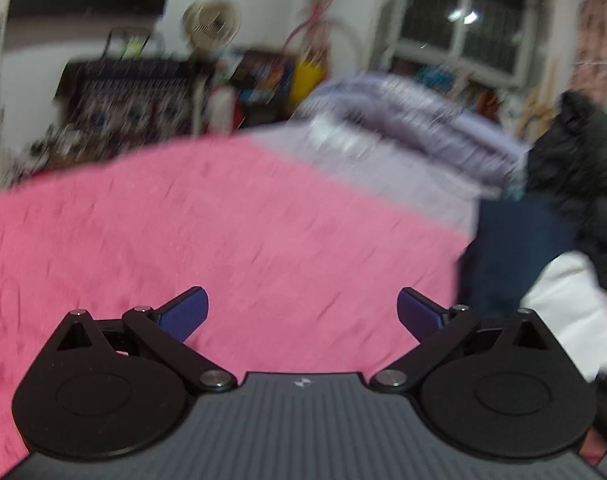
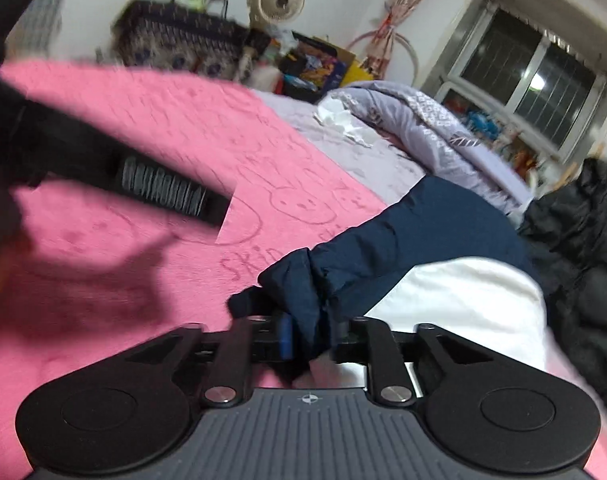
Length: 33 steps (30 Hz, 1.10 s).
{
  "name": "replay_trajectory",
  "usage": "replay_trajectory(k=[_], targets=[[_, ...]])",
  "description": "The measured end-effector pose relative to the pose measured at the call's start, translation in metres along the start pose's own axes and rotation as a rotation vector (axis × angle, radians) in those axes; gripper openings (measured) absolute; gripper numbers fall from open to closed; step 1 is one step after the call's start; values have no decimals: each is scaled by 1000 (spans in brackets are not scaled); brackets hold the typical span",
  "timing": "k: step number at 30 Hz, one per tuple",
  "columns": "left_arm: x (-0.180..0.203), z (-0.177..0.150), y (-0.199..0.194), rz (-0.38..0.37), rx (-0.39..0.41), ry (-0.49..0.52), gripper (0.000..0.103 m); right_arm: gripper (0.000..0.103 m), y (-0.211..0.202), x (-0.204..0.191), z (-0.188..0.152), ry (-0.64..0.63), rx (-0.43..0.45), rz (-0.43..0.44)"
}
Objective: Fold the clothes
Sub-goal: 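Lift and fold the gripped navy side over the white front with the right gripper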
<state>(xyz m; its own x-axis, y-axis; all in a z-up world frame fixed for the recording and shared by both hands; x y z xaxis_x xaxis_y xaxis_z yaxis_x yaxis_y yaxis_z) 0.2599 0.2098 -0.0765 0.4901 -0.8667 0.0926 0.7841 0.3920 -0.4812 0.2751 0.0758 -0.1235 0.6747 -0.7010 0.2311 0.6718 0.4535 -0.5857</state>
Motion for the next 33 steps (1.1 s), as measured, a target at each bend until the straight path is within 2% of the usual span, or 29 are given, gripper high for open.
replay_trajectory(k=[1,2,3,4,6,8,10,13,15,17,20,24,26,28,31,33], targets=[[13,4,-6,-34,29,39,102,52,-6,1,-1,29,8,18],[26,8,-13,-68,57,78,102,59,-15,1,-5,44,11,27],[43,7,-17,-97,83,141,102,64,-24,1,-10,57,13,35],[57,4,-20,-109,107,212,102,64,-34,1,-14,70,14,42],[79,-11,-16,-87,131,352,103,65,-54,4,-23,85,26,30],[85,-33,3,8,87,458,103,68,-75,12,-35,86,41,-38],[79,-51,28,19,-36,467,103,71,-93,27,-50,81,33,-162],[73,-47,35,1,-86,400,103,71,-92,59,-68,89,-33,-321],[73,-47,33,4,-78,404,103,71,-81,74,-77,125,-85,-346],[75,-48,32,10,-75,412,103,71,-76,77,-77,138,-93,-340],[73,-49,33,2,-85,404,103,71,-68,69,-67,40,-63,-375],[66,-48,37,-35,-122,357,103,71,-55,85,-64,-11,-99,-446],[65,-49,39,-52,-134,346,103,76,-58,101,-73,3,-108,-451],[66,-50,38,-65,-140,345,103,85,-64,110,-86,0,-114,-447],[66,-51,38,-67,-142,346,103,87,-66,115,-104,-27,-119,-427],[67,-51,39,-67,-143,343,103,88,-64,115,-103,-48,-125,-449]])
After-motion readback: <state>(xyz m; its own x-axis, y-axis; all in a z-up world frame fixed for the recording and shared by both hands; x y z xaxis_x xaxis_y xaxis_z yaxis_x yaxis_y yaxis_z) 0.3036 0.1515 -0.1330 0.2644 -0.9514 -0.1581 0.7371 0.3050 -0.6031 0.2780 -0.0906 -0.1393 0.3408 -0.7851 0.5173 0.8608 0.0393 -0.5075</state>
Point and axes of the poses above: each gripper's, at about its wrist camera, not at the fingertips, and y roughly the way its jaws point, x to its right, z to its top, the point moved 6 cm from there along y, roughly the way its jaws point, and after that the axes turned 10 degrees about z, right-handed, at the moved point
